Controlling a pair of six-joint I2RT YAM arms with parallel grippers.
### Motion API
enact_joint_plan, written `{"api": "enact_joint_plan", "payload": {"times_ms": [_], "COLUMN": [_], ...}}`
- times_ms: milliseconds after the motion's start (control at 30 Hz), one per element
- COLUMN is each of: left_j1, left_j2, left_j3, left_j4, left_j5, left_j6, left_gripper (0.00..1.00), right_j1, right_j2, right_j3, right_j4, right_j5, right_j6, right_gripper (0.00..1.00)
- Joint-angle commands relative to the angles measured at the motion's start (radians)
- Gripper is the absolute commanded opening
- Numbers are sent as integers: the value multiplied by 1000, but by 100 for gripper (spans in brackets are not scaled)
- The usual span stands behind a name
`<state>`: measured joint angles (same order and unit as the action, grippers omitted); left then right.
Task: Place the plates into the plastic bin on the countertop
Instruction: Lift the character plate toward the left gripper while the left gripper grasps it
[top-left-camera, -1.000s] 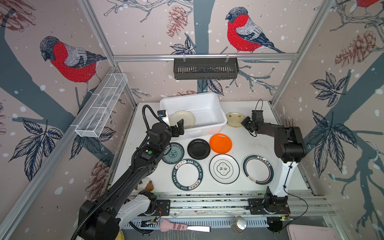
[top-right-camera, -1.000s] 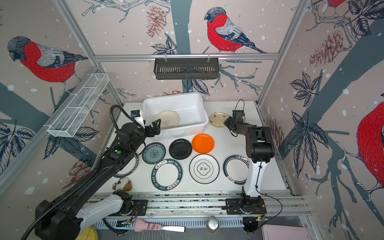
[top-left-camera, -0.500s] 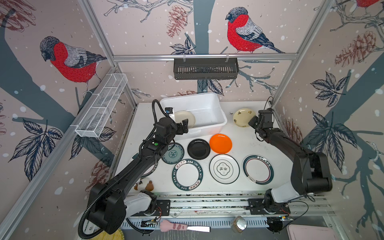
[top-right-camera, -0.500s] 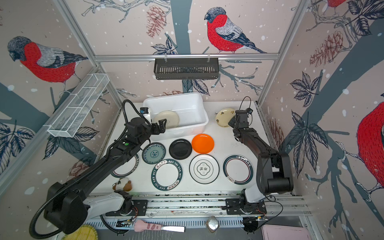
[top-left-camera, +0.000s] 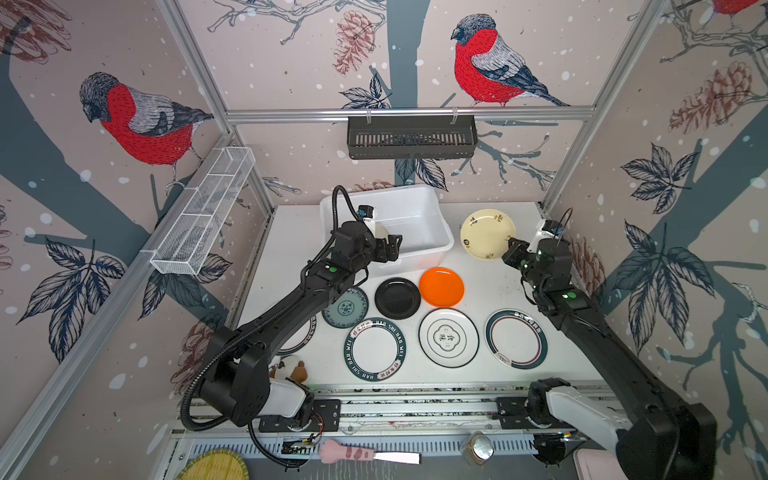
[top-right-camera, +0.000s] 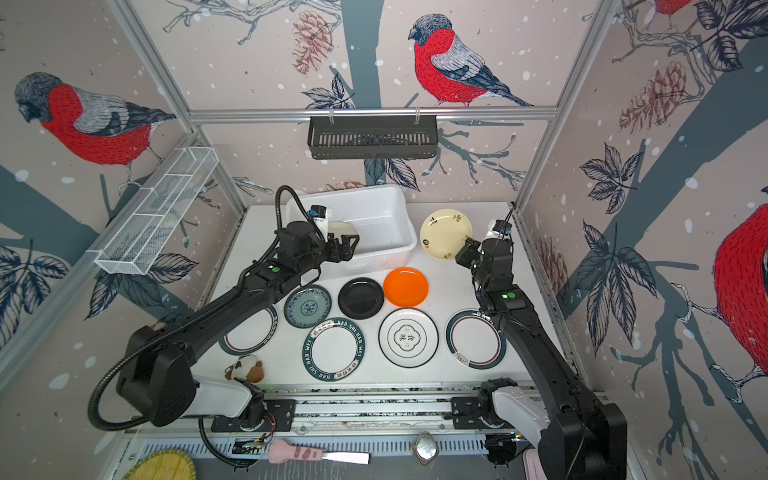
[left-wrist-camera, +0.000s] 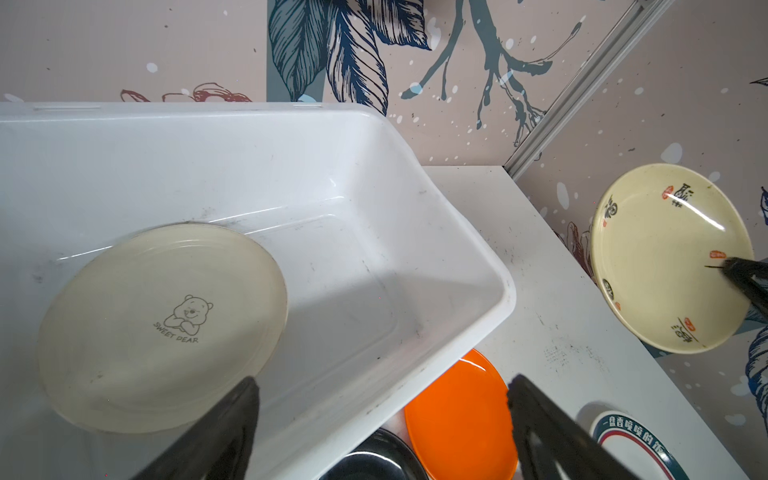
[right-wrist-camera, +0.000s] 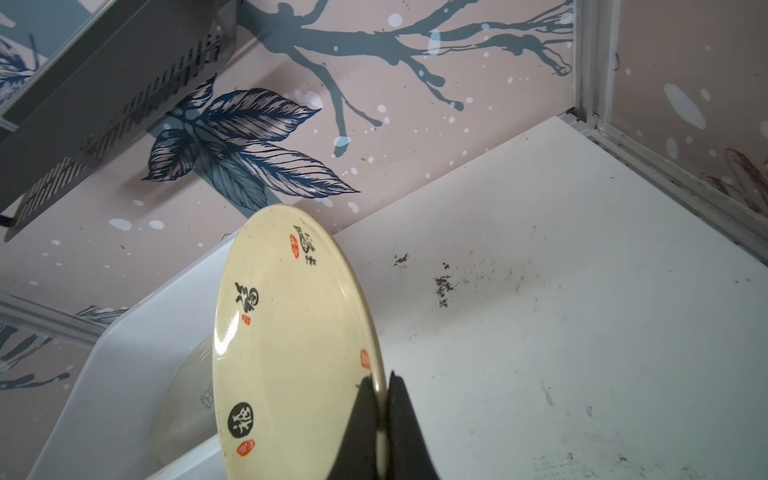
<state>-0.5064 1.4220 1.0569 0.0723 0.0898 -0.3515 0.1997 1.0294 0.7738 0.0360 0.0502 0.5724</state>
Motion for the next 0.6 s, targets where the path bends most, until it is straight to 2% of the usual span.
{"api": "enact_joint_plan", "payload": {"times_ms": [0,300,567], "left_j1": [-20,-123,-154], "left_j2": [36,154,267], "left_j3": [31,146,243], "left_j4": [58,97,99], "left_j5": [60,118,200], "left_j6": [-43,-62,-104], "left_gripper": [89,81,75], "right_j1": [42,81,81], "right_j2": [-10,-8,-23], "right_j3": [5,5,-28], "right_j4": [44,68,99], "right_j5": [-85,-116,-165], "right_j6": [-57,-108,-117], "right_gripper": [0,0,0]}}
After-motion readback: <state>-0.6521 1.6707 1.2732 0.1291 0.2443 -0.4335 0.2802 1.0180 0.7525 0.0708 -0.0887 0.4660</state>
